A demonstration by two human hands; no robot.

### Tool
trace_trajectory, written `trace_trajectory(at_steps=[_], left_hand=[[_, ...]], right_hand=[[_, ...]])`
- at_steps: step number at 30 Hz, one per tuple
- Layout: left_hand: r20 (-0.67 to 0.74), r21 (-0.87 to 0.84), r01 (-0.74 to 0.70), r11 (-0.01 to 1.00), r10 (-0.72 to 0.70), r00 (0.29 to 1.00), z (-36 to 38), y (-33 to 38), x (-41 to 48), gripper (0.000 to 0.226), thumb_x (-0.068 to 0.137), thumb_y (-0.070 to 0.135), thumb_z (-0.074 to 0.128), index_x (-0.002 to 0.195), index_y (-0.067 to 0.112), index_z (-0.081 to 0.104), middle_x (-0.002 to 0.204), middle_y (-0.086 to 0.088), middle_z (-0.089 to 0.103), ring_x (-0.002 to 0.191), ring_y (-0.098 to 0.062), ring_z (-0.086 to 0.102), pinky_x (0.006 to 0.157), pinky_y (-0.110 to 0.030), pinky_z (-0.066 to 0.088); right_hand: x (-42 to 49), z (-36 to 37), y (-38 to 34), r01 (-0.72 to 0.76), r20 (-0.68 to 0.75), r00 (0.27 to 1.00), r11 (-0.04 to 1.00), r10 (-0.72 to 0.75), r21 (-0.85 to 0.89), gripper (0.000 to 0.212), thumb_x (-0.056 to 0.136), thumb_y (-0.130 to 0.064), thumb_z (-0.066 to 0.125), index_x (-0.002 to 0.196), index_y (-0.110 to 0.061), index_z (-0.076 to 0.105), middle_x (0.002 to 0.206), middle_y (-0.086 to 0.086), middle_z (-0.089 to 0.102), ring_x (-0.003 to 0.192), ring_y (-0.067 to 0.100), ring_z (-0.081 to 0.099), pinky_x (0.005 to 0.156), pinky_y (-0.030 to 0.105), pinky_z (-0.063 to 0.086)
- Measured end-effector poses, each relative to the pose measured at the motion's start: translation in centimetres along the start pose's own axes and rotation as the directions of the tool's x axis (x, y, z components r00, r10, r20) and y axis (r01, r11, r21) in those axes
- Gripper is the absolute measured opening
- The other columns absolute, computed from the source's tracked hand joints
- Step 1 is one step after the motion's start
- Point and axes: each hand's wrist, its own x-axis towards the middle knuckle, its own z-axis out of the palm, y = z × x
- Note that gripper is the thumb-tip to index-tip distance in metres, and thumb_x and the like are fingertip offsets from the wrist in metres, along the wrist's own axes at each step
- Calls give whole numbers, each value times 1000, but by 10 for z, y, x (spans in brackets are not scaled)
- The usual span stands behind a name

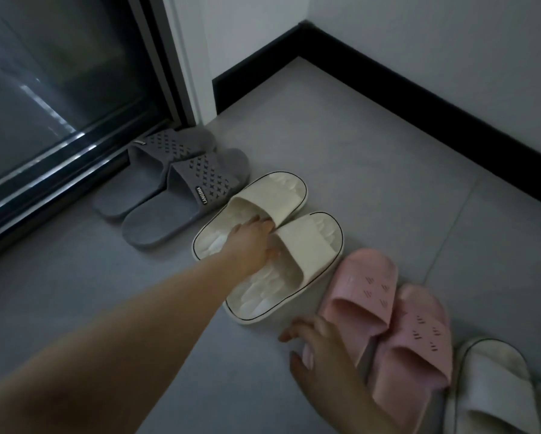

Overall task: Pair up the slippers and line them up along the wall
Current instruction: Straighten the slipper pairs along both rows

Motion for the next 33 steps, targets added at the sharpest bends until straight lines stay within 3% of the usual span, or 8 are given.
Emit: trace_trajectory(at_steps=[5, 14, 20, 23, 25, 28, 30, 33], left_hand=[[-180, -31, 55, 998, -60, 982, 11, 11, 0, 14, 80, 20, 56, 81, 7, 62, 86, -18, 68, 84, -35, 61, 64, -29, 35], [-311, 97, 140, 985, -104, 945, 28, 16, -22, 17, 81, 28, 54, 68, 18, 57, 77, -13, 69, 79, -33, 61, 69, -32, 31], [-238, -107, 339, 935, -355, 904, 32, 42, -25, 22, 87, 18, 52, 104, 7, 59, 104, -19, 65, 98, -36, 60, 83, -39, 48], [-119, -112, 426, 898, -438, 891, 32, 64, -43, 37, 87, 22, 53, 122, 9, 49, 119, -15, 59, 110, -34, 56, 94, -42, 47], [-16, -73, 381, 922, -383, 924, 19, 79, -71, 47, 87, 27, 56, 130, 12, 42, 124, -8, 55, 114, -28, 54, 97, -35, 44], [237, -30, 228, 973, -214, 948, -45, 102, -125, 59, 75, 28, 73, 128, 18, 47, 113, 1, 57, 102, -18, 57, 89, -26, 45], [377, 177, 155, 972, -213, 902, -101, 112, -148, 52, 73, 31, 74, 120, 25, 54, 105, 7, 61, 91, -8, 59, 84, -19, 45], [262, 310, 182, 933, -267, 927, -166, 104, -160, 26, 78, 20, 69, 103, 27, 64, 98, 5, 60, 87, -5, 59, 83, -18, 45]], right_hand=[[-5, -11, 4, -38, 4, 999, 999, 38, 22, 37, 75, -6, 56, 104, -29, 59, 113, -13, 45, 113, 3, 38, 94, -1, 18], [-28, -27, 16, -68, -8, 998, 994, 69, 90, 35, 78, -3, 58, 104, -26, 57, 106, -15, 45, 108, 5, 43, 88, -1, 22], [-63, -37, 36, -78, -44, 995, 981, 87, 175, 33, 76, -8, 57, 104, -27, 58, 104, -15, 49, 89, -2, 47, 80, 7, 31], [-73, -49, 48, -120, -60, 988, 959, 139, 255, 36, 78, -9, 56, 112, -21, 58, 108, -10, 52, 102, 6, 50, 85, 14, 35], [-75, -60, 50, -155, -41, 982, 910, 185, 386, 38, 80, -9, 55, 116, -22, 54, 111, -8, 54, 104, 10, 50, 82, 19, 38], [-76, -76, 38, -160, -17, 978, 796, 209, 584, 39, 82, -9, 54, 116, -26, 51, 105, -8, 56, 93, 7, 52, 73, 20, 38], [-77, -84, 25, -128, -25, 981, 739, 192, 661, 43, 80, -7, 52, 119, -24, 51, 96, -10, 57, 85, 3, 52, 71, 20, 38], [-74, -81, 9, -99, -17, 987, 691, 159, 716, 45, 78, 0, 49, 120, -17, 50, 80, -10, 56, 70, 1, 51, 59, 8, 41]])
